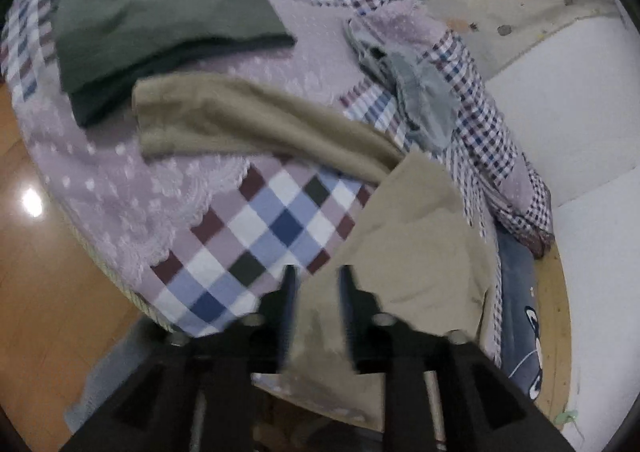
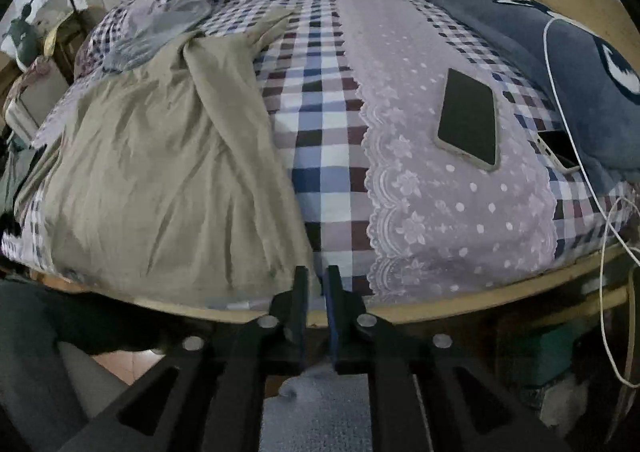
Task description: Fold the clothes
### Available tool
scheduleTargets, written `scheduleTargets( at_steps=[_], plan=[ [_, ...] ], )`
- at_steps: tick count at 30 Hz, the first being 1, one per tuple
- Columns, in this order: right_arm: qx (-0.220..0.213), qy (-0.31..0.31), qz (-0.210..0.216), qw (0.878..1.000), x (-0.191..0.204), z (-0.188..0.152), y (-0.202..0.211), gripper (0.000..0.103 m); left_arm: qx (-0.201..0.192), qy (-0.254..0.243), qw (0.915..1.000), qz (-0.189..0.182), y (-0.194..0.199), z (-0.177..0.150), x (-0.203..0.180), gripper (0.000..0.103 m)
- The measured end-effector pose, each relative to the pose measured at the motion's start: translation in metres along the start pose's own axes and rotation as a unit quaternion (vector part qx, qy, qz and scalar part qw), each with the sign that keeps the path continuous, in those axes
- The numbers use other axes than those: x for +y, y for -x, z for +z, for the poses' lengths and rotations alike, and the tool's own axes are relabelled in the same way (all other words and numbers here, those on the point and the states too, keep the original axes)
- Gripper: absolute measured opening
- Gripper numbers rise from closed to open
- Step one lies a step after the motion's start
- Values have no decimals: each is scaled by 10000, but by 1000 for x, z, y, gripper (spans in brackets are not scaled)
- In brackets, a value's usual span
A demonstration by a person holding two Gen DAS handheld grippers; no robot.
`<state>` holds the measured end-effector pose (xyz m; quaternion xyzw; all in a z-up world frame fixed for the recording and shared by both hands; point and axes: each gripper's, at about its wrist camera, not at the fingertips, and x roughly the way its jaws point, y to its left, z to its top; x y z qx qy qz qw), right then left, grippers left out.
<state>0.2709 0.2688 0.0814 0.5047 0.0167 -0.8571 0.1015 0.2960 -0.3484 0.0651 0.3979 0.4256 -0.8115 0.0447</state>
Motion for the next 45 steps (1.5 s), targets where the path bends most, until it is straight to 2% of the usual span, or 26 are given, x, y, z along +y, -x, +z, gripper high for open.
scheduleTargets(
  at_steps=[2, 5, 7, 10, 16, 19, 21, 26, 30, 32, 34, 35, 39, 43, 44, 45],
  plan=[
    [-173, -138, -23, 9998, -5, 3, 4, 43, -135, -162, 9995, -213, 3, 3, -6, 65],
    [-423, -334, 54, 9985, -6, 9, 8, 49, -335, -590, 9963, -533, 8, 3, -29, 79],
    [-541, -439, 166, 9974, -4, 13, 9, 50, -353, -848, 9933, -697, 4, 2, -47, 82],
    [-661, -574, 325, 9956, -1, 20, 7, 51, -323, -1175, 9874, -1005, -11, 0, -75, 83],
    [-630, -783, 614, 9930, 7, 34, -7, 56, -207, -1418, 9770, -1580, -65, 2, -135, 84],
    [-693, -854, 743, 9912, 15, 46, -15, 56, -149, -1537, 9702, -1866, -92, 4, -164, 84],
    [-883, -739, 779, 9903, 28, 68, -22, 57, -110, -1627, 9664, -1985, -112, 2, -182, 84],
    [-1372, -434, 862, 9858, 64, 125, -39, 62, 52, -2008, 9565, -2118, -173, -4, -223, 85],
    [-1805, -132, 929, 9791, 95, 175, -55, 63, 194, -2295, 9565, -1793, -208, -11, -234, 85],
    [-1899, 2, 1019, 9765, 113, 207, -72, 69, 253, -2425, 9559, -1636, -225, -14, -239, 85],
    [-1752, 221, 1390, 9744, 134, 237, -95, 69, 233, -2473, 9567, -1516, -233, -17, -238, 85],
    [-1680, 313, 1442, 9747, 143, 248, -105, 69, 223, -2498, 9570, -1456, -238, -18, -237, 85],
    [-1268, 625, 1515, 9783, 176, 282, -150, 69, 225, -2394, 9579, -1569, -240, -17, -232, 85],
    [-895, 813, 1281, 9844, 193, 306, -187, 68, 177, -2227, 9568, -1863, -230, -7, -228, 85],
    [-800, 837, 1237, 9855, 194, 311, -196, 65, 164, -2185, 9563, -1936, -228, -5, -228, 85],
    [-740, 812, 1272, 9858, 195, 311, -200, 57, 152, -2142, 9558, -2008, -225, -3, -227, 85]
  ],
)
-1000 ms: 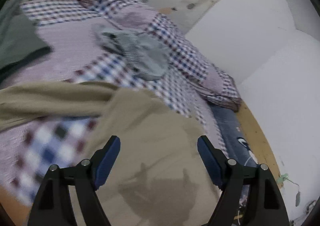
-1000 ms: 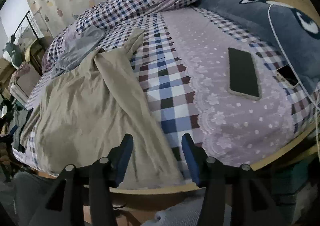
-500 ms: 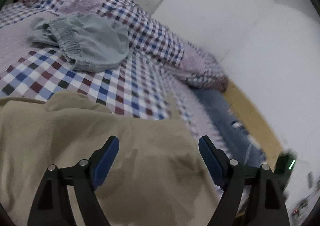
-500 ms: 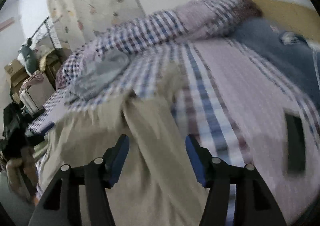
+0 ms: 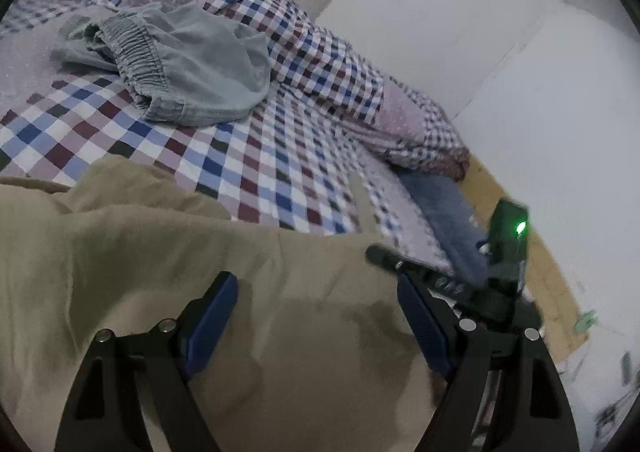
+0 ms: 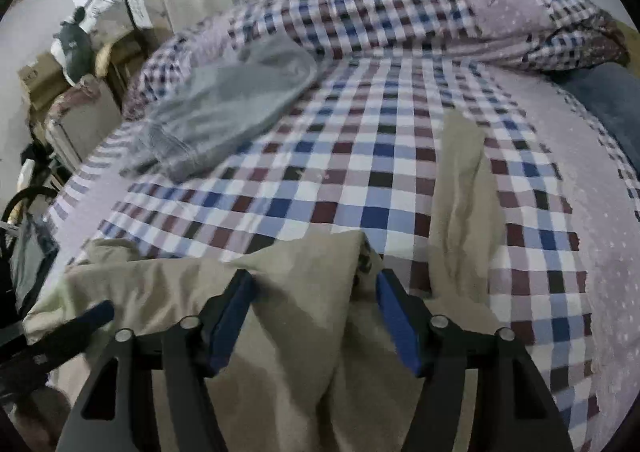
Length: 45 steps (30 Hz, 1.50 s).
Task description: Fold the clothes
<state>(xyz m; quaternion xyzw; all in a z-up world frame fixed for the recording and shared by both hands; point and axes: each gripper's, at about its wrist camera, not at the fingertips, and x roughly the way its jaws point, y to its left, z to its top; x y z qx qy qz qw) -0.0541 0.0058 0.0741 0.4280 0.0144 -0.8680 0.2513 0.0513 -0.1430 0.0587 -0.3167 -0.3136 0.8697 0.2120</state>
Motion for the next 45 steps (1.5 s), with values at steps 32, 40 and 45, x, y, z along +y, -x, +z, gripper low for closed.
scheduleTargets(
  at_steps=[32, 40, 45],
  plan=[
    [746, 1678, 1341, 9738, 43, -44, 165, 51, -863, 1673, 9821, -88, 60, 36, 86, 85],
    [1611, 1719, 1493, 9603, 49, 17, 38, 51, -974, 1952, 9759, -99, 64, 42, 105, 85],
    [2144, 1924, 1524, 9454, 64, 6, -12, 45, -943, 1951, 9762, -97, 72, 45, 112, 85]
  ],
)
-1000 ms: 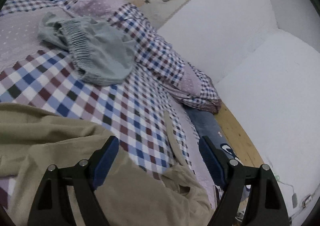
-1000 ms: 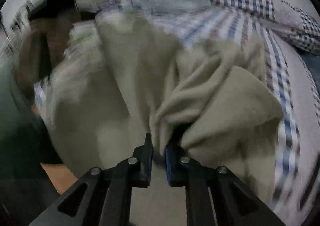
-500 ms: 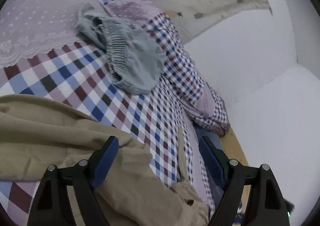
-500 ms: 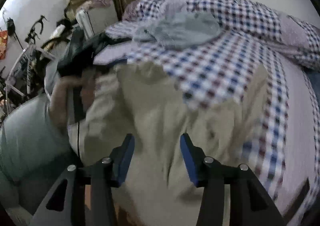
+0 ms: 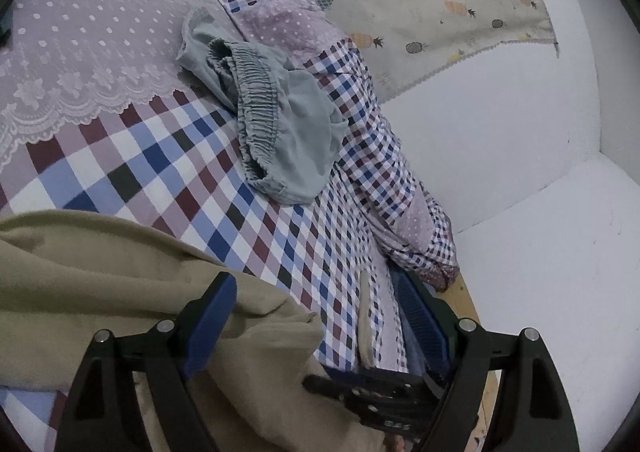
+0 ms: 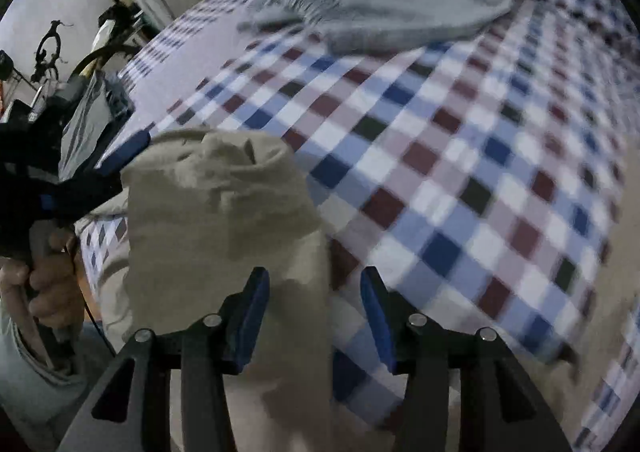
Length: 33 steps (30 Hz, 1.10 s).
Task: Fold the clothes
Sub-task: 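Grasp the khaki shirt fabric with the right tool and lift it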
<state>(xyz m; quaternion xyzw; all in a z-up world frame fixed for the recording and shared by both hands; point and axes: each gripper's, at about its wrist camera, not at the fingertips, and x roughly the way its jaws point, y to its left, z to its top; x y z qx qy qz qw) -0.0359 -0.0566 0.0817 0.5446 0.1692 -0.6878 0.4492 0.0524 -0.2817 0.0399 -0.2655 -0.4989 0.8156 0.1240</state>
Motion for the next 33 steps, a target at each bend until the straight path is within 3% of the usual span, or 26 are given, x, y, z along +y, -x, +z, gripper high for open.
scheduleTargets(
  at_steps=[1, 2, 5, 8, 10, 13, 15, 17, 18, 20, 21, 22, 23, 24, 27, 29, 33],
  plan=[
    [5, 94, 56, 9999, 5, 1, -4, 18, -10, 6, 10000, -6, 3, 2, 1, 85],
    [-129, 314, -126, 9993, 19, -2, 0, 2, -21, 12, 10000, -13, 6, 4, 2, 85],
    [-728, 1192, -605, 9883, 80, -23, 25, 2, -11, -19, 10000, -5, 13, 11, 4, 85],
    [-945, 2059, -909, 9698, 143, -60, 41, 2, 234, -318, 9992, -92, 15, 12, -5, 85],
    [-894, 2170, -987, 9670, 157, -74, 35, 2, 439, -565, 9973, -143, 14, 11, -12, 85],
    [-807, 2308, -1097, 9634, 178, -96, 24, 2, 1015, -1276, 9866, -46, 2, -6, -32, 84],
    [-748, 2400, -1170, 9608, 192, -110, 17, 2, 1339, -1655, 9768, 237, -6, -18, -37, 75],
    [-690, 2491, -1242, 9580, 206, -124, 9, 5, 1534, -1839, 9695, 514, -11, -25, -36, 51],
    [-660, 2536, -1278, 9565, 212, -131, 6, 6, 1580, -1854, 9673, 709, -12, -25, -32, 44],
    [-601, 2627, -1350, 9535, 226, -145, -1, 15, 1634, -1812, 9642, 1037, -15, -24, -23, 20],
    [-564, 2560, -1248, 9569, 226, -146, 0, 19, 1636, -1751, 9636, 1188, -14, -23, -18, 14],
    [-569, 2501, -1114, 9601, 225, -146, 6, 29, 1609, -1666, 9637, 1326, -14, -20, -11, 7],
    [-578, 2442, -978, 9630, 223, -147, 13, 38, 1547, -1546, 9652, 1435, -11, -16, -5, 6],
    [-610, 2380, -815, 9659, 220, -146, 23, 40, 1473, -1450, 9677, 1441, -9, -13, 0, 5],
    [-840, 2092, -439, 9733, 201, -131, 64, 42, 1094, -1184, 9781, 1314, 8, -2, 7, 3],
    [-1132, 1771, -407, 9768, 182, -118, 94, 48, 832, -1111, 9822, 1264, 19, 2, 8, 2],
    [-1127, 1649, -260, 9795, 148, -84, 101, 49, 547, -996, 9853, 1279, 30, 8, 14, 1]
  ],
)
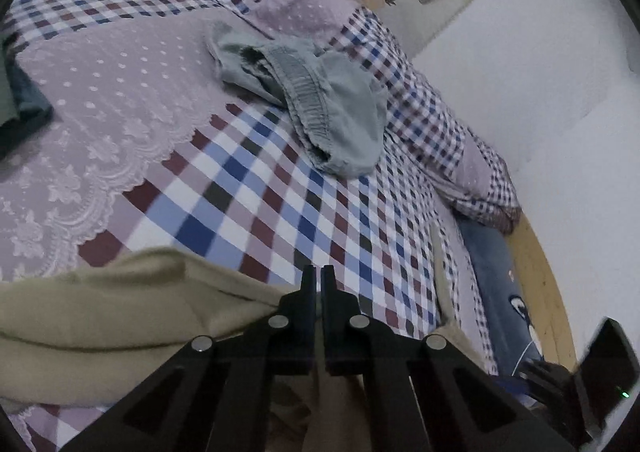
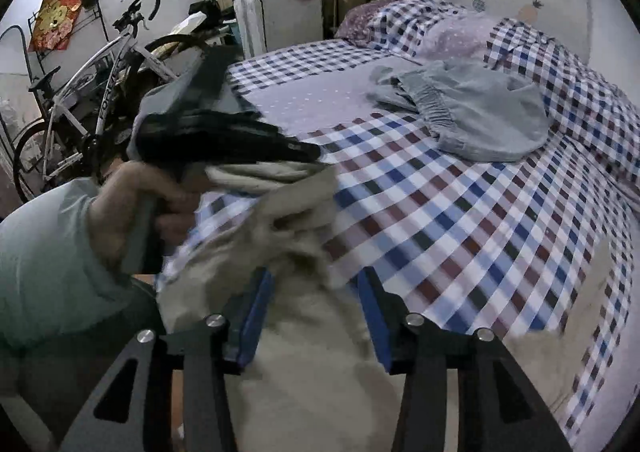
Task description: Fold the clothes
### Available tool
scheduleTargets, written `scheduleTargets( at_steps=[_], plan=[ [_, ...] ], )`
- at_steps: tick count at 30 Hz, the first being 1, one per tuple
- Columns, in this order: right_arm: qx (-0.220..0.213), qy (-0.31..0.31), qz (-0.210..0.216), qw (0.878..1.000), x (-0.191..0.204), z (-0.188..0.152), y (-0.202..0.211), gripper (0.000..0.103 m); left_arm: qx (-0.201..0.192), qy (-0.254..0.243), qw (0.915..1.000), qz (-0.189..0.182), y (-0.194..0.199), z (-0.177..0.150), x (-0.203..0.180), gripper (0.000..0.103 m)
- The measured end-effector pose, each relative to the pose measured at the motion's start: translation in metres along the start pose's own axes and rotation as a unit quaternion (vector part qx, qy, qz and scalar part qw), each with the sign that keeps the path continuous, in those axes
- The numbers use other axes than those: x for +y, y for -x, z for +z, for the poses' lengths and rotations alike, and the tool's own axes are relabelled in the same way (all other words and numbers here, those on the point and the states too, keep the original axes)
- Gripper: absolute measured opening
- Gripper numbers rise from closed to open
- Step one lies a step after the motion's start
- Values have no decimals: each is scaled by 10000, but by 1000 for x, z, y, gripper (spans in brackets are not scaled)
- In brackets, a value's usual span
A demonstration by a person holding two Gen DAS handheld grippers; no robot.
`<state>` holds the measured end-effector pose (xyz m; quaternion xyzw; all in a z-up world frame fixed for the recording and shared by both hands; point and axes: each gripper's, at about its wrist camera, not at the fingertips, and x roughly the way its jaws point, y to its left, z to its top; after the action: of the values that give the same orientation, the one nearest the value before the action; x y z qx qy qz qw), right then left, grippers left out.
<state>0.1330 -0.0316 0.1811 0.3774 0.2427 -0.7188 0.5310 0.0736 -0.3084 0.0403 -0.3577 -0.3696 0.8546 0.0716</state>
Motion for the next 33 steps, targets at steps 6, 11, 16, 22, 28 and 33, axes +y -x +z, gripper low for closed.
scheduleTargets(
  at_steps=[6, 11, 16, 22, 28, 33],
  plan=[
    [498, 267, 729, 9957, -29, 9, -46, 49, 13, 156, 9998, 95, 2, 3, 8, 1],
    [811, 570, 1146, 9885, -21, 6, -79, 47, -15, 303, 9995, 79, 5, 6, 15, 1],
    [982, 1082, 568, 9876, -10, 14, -78, 8, -139, 453, 9989, 48, 6, 10, 17, 1],
    [719, 1172, -1041, 9850, -48, 70, -36, 5, -447, 292, 9986, -25, 16, 14, 9, 1],
    [612, 1517, -2880, 9436, -92, 150, -18, 4, -512, 426, 9977, -81, 12, 18, 10, 1],
    [824, 1722, -3974, 8976, -128, 199, -43, 4, -548, 500, 9972, -77, 6, 20, 9, 1]
  ],
)
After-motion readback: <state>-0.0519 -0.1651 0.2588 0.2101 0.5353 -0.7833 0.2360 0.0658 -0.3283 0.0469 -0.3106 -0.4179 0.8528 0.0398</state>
